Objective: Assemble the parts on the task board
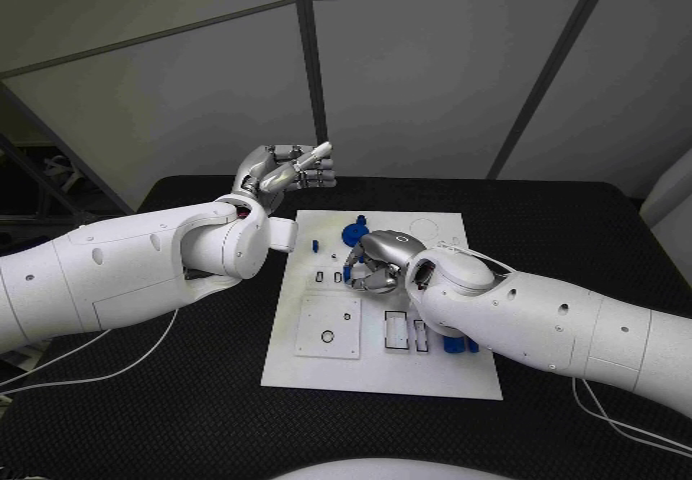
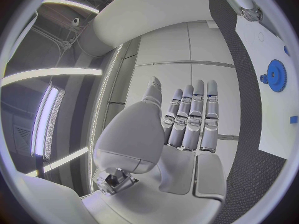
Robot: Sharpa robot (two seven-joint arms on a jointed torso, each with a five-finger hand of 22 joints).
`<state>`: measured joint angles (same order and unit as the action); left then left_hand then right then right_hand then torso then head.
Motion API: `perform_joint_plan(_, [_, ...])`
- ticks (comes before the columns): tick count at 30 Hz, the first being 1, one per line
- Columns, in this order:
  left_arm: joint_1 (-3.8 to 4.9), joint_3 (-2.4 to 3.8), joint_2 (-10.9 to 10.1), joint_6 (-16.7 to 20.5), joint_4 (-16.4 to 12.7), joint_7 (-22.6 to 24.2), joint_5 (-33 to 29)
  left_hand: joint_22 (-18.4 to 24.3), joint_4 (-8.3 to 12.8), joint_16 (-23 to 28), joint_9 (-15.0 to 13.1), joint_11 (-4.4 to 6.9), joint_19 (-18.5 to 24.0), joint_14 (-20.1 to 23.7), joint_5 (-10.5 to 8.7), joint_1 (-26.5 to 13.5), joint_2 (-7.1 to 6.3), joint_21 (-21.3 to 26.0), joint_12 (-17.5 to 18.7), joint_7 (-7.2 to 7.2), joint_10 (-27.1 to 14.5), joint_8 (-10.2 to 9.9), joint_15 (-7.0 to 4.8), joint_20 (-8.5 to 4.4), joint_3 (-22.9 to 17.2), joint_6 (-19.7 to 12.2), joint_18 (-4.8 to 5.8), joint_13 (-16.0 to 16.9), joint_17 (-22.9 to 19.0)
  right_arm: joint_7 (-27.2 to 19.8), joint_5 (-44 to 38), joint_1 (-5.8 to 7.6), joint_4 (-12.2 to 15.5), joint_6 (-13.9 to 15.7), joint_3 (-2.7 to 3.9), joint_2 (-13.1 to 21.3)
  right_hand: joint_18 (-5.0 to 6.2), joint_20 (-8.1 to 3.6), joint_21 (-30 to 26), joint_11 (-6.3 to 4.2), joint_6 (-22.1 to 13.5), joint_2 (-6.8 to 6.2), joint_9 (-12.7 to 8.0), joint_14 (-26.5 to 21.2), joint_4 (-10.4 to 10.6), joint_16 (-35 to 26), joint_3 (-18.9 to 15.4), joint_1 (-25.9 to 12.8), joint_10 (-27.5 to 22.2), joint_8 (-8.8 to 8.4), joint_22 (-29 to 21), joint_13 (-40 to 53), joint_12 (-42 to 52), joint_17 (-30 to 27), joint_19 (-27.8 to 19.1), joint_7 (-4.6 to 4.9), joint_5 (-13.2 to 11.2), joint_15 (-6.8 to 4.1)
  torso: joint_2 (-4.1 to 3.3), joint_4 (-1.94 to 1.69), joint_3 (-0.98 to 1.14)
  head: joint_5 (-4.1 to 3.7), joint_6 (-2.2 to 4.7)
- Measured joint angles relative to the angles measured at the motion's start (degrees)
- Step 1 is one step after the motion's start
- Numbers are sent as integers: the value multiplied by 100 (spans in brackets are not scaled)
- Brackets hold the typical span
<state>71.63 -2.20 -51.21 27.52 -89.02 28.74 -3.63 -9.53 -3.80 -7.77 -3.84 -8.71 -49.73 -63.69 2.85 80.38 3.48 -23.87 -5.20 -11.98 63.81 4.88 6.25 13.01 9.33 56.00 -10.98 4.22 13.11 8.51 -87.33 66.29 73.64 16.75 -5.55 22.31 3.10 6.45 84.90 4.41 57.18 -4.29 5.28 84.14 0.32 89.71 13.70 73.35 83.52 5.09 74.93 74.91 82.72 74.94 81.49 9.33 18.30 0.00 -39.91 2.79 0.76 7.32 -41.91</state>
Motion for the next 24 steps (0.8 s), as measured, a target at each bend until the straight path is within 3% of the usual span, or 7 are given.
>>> perform_joint_plan(18, [0, 0, 1, 0, 1, -4, 0, -1, 0, 0, 0, 0, 0, 0, 0, 0, 0, 0, 0, 0, 0, 1, 0, 0, 0, 0, 0, 0, -1, 4, -10, -1, 3, 4, -1, -2, 0, 0, 0, 21, -30, 0, -8, -21, 15, 0, -15, 0, -20, 0, -1, 0, -21, -1, 0, 11, 0, 21, 0, 0, -1, -2, 4])
perform_joint_plan(24, [0, 0, 0, 0, 1, -5, 0, -1, 0, 0, 0, 0, 0, 0, 0, 0, 0, 0, 0, 0, 0, 1, 0, 0, 0, 0, 0, 0, -1, 11, -11, -5, -1, 2, -8, -2, 0, 51, -28, 65, -251, -39, -26, -2, 37, 0, -37, -39, -131, -113, -1, 0, -123, -1, -51, 56, -48, 45, 0, 0, -1, -10, 4])
